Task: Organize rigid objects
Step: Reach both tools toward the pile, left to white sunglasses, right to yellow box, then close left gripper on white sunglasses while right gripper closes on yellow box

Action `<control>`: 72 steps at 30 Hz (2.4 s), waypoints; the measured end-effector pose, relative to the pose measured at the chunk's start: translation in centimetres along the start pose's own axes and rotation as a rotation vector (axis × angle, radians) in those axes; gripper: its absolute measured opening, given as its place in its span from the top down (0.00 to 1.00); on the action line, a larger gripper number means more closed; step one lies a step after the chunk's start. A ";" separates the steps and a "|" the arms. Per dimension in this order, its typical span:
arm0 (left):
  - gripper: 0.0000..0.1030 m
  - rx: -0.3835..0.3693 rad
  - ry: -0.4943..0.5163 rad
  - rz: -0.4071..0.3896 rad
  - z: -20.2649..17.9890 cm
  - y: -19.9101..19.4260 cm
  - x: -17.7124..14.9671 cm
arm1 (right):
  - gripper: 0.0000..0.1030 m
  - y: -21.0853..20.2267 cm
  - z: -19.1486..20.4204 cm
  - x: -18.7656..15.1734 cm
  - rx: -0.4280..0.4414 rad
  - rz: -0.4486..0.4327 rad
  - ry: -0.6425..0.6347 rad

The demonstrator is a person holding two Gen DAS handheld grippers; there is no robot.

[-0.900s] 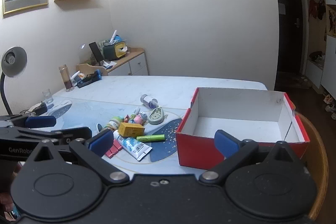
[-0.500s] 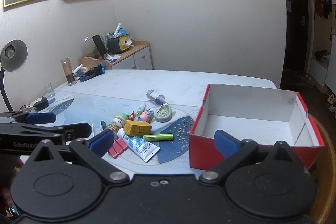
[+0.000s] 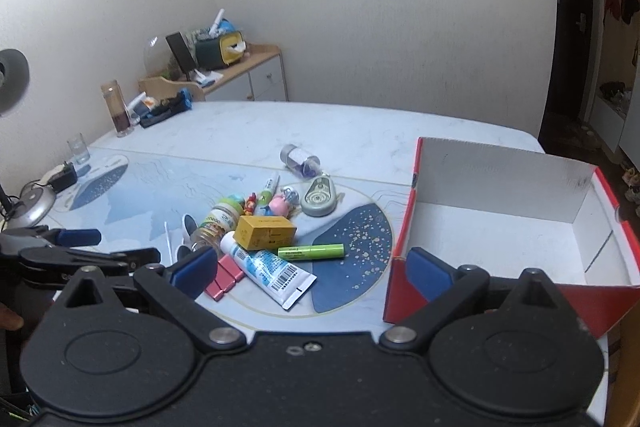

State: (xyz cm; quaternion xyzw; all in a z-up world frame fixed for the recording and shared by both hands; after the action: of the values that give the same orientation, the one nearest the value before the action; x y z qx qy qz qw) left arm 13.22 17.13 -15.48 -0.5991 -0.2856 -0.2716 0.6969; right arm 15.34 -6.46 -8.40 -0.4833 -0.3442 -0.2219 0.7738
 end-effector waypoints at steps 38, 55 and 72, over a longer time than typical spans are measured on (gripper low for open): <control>0.60 -0.052 0.077 0.107 1.7 10.2 -1.1 | 0.29 19.7 6.5 -1.2 -0.109 0.350 0.057; 0.76 -0.154 -0.022 0.110 4.4 10.3 -1.0 | 0.67 19.0 5.0 -1.0 -0.163 0.382 0.215; 0.79 -0.187 -0.068 0.049 7.3 7.7 0.8 | 0.72 13.2 3.9 1.6 -0.149 0.261 0.282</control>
State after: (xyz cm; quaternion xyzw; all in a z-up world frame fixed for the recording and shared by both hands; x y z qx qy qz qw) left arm 18.77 25.39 -19.23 -0.6772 -0.2676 -0.2594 0.6345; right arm 24.07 2.73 -13.93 -0.5437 -0.1498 -0.2101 0.7987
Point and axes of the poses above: each gripper's, at about its wrist camera, not at the fingertips, and y roughly the way its jaws point, z to its left, x to its top, the point moved 10 cm from there along y, roughly the way its jaws point, and after that the axes turned 13 degrees about y, right-handed, at the moved point
